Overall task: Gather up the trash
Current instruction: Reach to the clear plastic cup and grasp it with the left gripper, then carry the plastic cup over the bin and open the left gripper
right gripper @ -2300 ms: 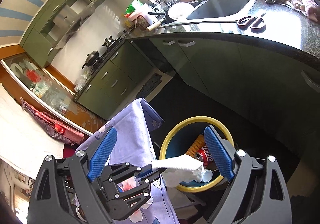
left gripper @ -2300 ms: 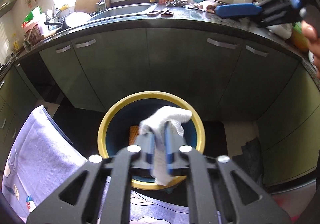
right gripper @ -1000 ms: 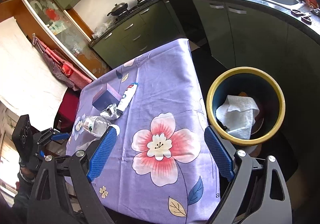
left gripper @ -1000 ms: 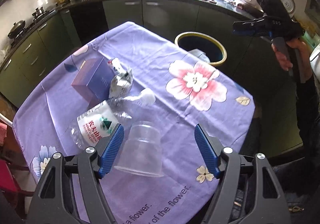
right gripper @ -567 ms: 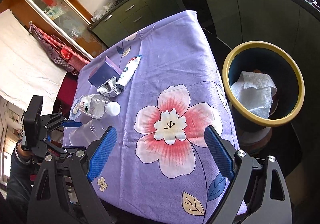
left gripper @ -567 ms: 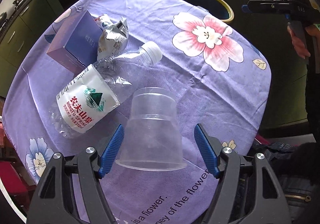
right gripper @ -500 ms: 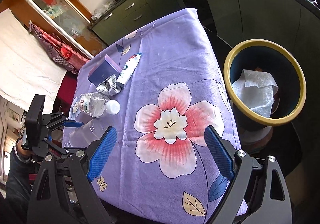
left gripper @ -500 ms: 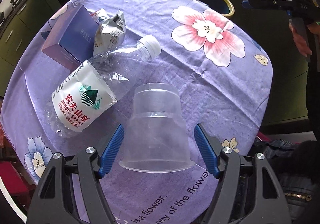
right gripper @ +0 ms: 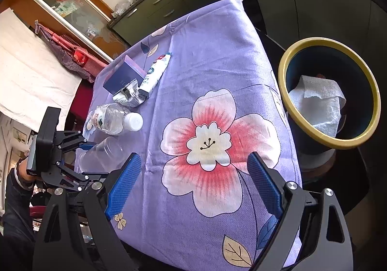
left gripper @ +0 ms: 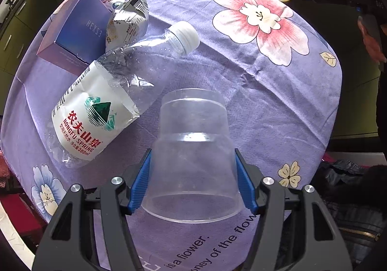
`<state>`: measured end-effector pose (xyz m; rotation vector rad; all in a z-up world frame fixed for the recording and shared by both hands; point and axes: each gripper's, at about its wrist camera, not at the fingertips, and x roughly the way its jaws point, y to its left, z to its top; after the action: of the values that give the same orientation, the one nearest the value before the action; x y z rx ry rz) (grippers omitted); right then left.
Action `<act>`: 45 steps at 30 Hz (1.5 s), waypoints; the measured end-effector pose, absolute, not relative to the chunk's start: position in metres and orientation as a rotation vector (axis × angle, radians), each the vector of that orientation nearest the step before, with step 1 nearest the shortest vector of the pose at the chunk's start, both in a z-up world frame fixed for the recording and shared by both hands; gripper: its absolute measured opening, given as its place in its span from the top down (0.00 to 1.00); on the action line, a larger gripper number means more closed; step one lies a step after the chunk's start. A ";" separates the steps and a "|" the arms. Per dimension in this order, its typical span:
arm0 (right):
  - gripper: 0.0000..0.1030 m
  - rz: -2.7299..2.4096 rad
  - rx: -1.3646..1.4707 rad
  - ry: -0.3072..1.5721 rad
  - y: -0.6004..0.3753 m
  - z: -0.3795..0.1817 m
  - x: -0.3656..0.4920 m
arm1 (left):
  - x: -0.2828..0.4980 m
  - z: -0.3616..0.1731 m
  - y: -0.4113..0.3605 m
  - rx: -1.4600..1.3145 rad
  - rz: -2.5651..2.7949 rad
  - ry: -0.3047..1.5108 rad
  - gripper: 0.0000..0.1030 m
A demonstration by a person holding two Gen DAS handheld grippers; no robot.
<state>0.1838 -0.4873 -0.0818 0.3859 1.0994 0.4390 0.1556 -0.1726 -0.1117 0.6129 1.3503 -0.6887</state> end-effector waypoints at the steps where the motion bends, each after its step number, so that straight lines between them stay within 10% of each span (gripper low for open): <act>1: 0.14 0.439 0.384 1.099 -0.487 -0.082 0.184 | 0.155 -0.112 -0.173 0.618 -0.690 1.350 0.42; 23: 0.14 0.415 0.406 1.076 -0.503 -0.082 0.175 | 0.142 -0.027 -0.164 0.496 -0.740 1.144 0.48; 45: 0.14 -0.027 0.511 0.911 -0.675 -0.095 0.085 | 0.268 -0.080 -0.520 0.491 -0.972 1.083 0.47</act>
<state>0.0849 -0.6747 -0.0951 0.5108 0.9106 -0.0265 0.2677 -0.5199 -0.0798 0.4907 1.0831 -0.9723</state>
